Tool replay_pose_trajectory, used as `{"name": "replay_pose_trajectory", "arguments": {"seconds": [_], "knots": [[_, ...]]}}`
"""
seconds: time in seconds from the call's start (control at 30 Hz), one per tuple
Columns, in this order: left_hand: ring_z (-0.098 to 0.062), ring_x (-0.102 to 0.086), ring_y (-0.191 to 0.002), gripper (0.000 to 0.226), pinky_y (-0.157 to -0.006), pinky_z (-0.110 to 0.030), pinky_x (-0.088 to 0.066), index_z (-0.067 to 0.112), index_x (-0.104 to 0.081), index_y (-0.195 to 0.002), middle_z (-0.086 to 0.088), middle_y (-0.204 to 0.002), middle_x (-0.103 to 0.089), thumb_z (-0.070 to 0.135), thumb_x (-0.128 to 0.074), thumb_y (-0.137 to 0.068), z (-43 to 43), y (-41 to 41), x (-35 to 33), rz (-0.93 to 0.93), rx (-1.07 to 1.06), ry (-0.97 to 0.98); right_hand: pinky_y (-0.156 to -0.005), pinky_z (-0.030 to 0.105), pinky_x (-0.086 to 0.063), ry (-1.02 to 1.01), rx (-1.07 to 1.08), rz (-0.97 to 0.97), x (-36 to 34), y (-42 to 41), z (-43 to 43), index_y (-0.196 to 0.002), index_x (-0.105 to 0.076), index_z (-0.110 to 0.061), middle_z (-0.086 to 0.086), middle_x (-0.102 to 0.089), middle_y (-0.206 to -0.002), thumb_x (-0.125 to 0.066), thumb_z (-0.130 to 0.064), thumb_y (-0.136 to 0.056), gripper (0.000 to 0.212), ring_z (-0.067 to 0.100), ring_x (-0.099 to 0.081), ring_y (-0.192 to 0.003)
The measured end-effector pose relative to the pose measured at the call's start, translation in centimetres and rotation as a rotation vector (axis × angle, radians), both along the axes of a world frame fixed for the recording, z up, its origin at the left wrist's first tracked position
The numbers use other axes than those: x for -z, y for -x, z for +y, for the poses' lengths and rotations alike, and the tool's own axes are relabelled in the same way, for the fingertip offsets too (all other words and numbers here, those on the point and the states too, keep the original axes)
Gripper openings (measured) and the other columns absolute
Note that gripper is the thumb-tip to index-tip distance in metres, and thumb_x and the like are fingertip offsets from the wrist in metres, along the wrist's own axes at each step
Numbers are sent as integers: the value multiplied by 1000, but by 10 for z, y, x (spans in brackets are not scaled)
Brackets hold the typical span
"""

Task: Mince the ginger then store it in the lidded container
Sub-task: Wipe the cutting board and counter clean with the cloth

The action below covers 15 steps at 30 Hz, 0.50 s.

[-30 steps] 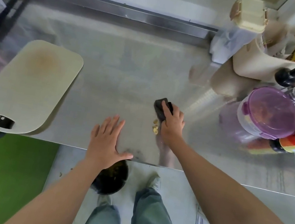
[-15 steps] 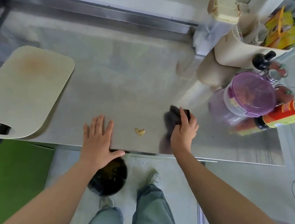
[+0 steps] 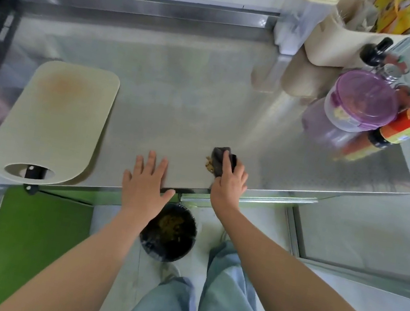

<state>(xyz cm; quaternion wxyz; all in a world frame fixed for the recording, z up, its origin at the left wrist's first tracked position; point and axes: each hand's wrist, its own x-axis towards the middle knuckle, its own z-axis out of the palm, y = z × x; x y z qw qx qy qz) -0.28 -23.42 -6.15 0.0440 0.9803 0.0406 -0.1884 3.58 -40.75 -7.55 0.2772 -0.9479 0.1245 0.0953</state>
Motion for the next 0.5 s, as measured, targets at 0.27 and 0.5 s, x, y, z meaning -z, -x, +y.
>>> {"name": "replay_pose_trajectory", "arguments": {"seconds": [0.27, 0.5], "knots": [[-36, 2, -147, 83, -119, -47, -12, 26, -4, -154, -16, -160, 6, 51, -53, -92, 28, 15, 1, -45, -128, 10, -106, 46, -25, 31, 190, 9, -13, -29, -29, -152, -20, -24, 13, -18, -151, -39, 4, -90, 71, 33, -26, -129], [-35, -1, -147, 74, -120, -44, -14, 28, -9, -154, -14, -161, 1, 44, -51, -95, 37, 13, 5, -43, -128, 76, -103, 42, -25, 44, -170, 33, -4, -33, 16, -152, -21, -29, 7, -23, -152, -37, 2, -89, 72, 29, -24, -131]]}}
